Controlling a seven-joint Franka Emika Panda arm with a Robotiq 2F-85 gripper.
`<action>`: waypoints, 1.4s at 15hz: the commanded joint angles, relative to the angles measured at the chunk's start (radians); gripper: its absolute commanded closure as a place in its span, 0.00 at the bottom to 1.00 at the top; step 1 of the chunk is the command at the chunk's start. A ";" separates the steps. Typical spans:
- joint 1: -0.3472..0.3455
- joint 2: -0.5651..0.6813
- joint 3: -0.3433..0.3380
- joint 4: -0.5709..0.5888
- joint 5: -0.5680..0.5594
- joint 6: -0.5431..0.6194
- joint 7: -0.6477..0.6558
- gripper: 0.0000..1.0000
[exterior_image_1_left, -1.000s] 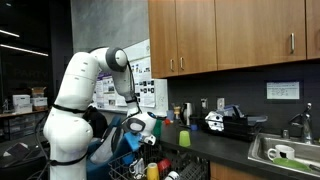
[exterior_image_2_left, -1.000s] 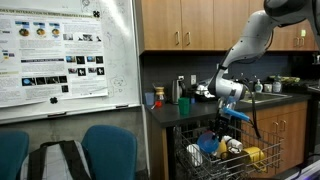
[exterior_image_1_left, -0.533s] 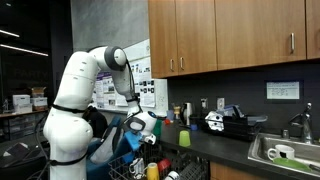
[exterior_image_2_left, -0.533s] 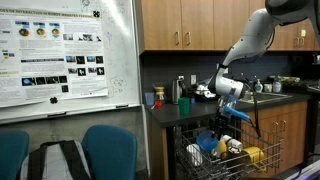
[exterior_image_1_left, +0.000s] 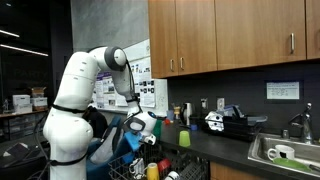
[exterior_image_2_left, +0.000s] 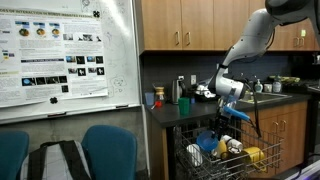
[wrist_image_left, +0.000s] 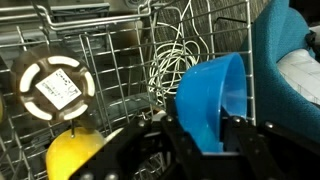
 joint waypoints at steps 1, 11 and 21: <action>0.029 -0.002 -0.030 0.002 0.004 -0.008 -0.002 0.88; 0.022 -0.094 -0.067 -0.020 0.005 -0.072 -0.053 0.88; 0.048 -0.204 -0.107 0.023 -0.003 -0.130 -0.029 0.88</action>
